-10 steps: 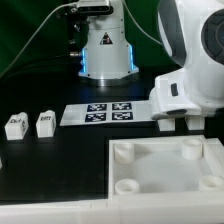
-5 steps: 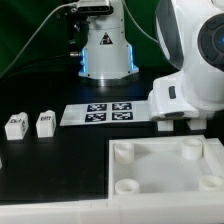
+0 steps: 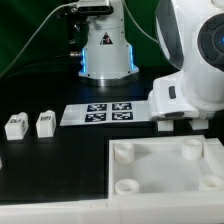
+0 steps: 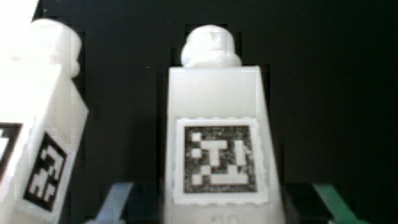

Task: Assemble one leg

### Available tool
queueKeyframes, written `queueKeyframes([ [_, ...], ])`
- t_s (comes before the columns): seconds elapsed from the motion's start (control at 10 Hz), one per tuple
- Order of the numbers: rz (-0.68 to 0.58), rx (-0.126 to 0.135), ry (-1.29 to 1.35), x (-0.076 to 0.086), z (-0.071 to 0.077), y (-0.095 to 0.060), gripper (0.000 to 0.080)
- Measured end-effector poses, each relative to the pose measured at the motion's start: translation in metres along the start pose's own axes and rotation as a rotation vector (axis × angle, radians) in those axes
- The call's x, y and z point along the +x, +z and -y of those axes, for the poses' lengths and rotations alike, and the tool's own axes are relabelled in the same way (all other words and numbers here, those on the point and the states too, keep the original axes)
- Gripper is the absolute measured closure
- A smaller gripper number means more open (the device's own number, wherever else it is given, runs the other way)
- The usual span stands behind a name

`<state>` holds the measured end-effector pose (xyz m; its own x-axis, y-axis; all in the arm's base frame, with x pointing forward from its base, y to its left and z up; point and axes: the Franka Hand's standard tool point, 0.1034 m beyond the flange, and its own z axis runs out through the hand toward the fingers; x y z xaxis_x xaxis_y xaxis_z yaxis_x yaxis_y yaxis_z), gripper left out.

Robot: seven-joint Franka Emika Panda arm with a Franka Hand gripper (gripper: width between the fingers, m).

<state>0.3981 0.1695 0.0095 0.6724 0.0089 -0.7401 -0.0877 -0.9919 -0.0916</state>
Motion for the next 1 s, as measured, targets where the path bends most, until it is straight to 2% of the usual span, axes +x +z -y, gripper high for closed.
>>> queueKeyframes([
  [0.4, -0.004, 0.001, -0.001, 0.001, 0.000, -0.002, 0.0508],
  [0.5, -0.012, -0.005, -0.037, -0.001, -0.004, -0.017, 0.0508],
  [0.7, -0.071, 0.012, -0.078, -0.003, -0.016, -0.058, 0.0508],
  [0.8, -0.214, 0.002, -0.112, 0.000, -0.020, -0.086, 0.0508],
  [0.9, -0.287, -0.006, -0.136, -0.013, -0.027, -0.108, 0.0508],
  [1.0, -0.422, -0.007, -0.146, -0.017, -0.032, -0.139, 0.0508],
])
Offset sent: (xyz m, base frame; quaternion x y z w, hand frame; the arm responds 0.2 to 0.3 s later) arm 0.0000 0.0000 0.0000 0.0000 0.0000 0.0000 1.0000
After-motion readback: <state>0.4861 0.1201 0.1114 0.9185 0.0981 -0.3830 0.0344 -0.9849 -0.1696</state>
